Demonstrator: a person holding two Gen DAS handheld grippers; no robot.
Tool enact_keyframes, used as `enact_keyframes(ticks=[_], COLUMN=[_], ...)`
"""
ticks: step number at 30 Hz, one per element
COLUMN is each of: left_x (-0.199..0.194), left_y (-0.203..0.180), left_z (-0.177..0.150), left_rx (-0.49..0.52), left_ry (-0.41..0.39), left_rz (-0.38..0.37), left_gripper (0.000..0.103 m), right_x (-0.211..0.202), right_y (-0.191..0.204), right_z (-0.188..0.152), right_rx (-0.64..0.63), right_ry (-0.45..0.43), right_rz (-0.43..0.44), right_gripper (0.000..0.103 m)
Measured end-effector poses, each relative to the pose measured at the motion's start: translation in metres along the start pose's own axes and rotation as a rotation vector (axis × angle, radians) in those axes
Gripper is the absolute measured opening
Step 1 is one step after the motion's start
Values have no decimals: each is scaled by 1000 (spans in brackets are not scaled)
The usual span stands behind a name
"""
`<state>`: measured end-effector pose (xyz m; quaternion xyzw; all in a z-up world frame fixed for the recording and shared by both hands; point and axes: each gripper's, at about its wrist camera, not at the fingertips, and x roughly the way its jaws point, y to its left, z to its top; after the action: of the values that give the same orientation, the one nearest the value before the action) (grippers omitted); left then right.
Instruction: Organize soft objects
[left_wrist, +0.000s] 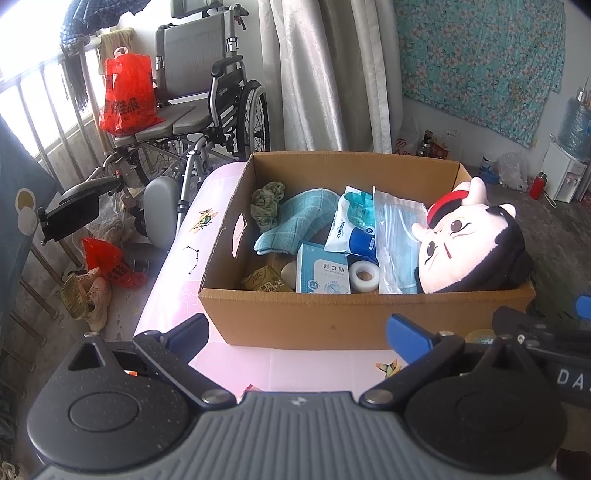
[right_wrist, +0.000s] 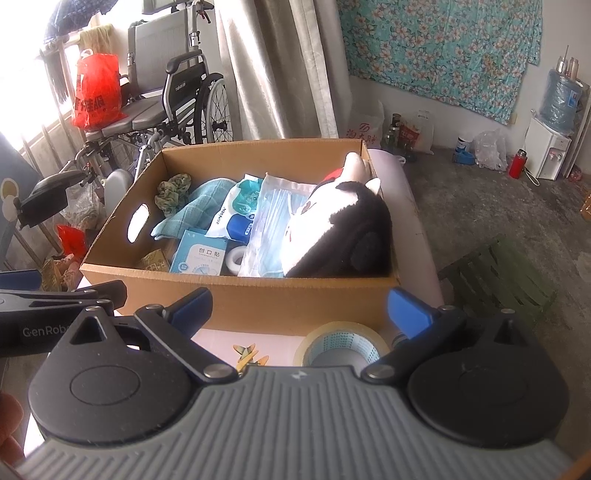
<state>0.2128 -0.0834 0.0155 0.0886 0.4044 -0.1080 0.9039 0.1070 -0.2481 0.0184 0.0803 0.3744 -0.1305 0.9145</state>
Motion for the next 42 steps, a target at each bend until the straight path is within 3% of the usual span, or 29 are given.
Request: enact_keyframes(ticks=[42], left_x=[3], left_y=[4], left_z=[-8], left_rx=[0], left_ry=[41], left_rz=[-1], left_gripper=[102], right_x=[3], right_y=[3], right_z=[-9], right_rx=[-2], right_ry=[41], right_rz=[-1], right_gripper=[102])
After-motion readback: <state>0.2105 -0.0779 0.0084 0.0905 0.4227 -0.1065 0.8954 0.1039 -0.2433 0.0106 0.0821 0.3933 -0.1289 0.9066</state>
